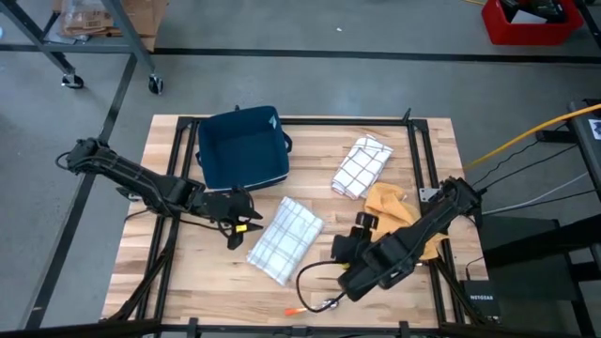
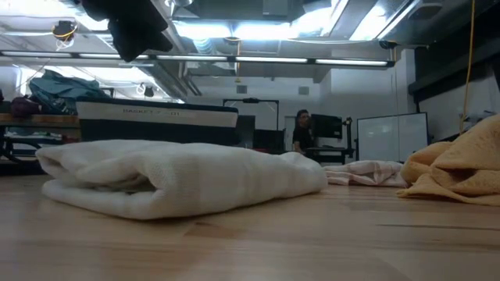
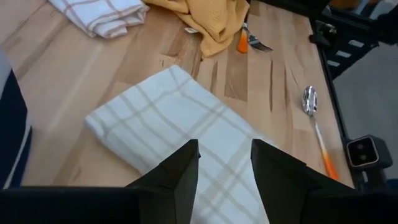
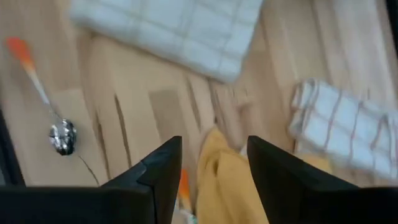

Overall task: Fold towel
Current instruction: Stack the left white patterned towel on the right white patterned towel

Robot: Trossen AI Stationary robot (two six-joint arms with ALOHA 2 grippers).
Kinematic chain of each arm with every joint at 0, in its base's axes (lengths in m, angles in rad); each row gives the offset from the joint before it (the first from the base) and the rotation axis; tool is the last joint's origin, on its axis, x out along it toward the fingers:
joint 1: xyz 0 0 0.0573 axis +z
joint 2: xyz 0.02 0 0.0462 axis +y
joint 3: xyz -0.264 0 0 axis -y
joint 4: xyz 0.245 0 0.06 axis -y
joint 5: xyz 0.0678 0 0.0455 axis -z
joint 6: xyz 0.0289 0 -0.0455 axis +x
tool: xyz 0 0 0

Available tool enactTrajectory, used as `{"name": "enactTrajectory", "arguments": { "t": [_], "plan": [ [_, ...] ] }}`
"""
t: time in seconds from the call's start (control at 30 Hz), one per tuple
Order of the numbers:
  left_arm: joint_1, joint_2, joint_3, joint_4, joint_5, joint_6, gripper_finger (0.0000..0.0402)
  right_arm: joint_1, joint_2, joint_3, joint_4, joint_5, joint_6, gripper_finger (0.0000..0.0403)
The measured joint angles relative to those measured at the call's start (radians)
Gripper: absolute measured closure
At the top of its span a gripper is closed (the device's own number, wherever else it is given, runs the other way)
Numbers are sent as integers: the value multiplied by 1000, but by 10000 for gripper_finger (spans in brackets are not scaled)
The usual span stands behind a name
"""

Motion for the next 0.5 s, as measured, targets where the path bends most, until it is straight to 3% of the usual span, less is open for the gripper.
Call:
{"name": "enactTrajectory", "arguments": {
  "t": [0.27,0.4,0.5],
  "plan": [
    [0,0,0,0,0,-50,261,-10,-227,-8,-3,82,-82,217],
    [0,0,0,0,0,-50,261,31,-354,-51,-3,289,-106,217],
    [0,0,0,0,0,-50,261,66,-438,-175,-3,411,-42,217]
  ]
}}
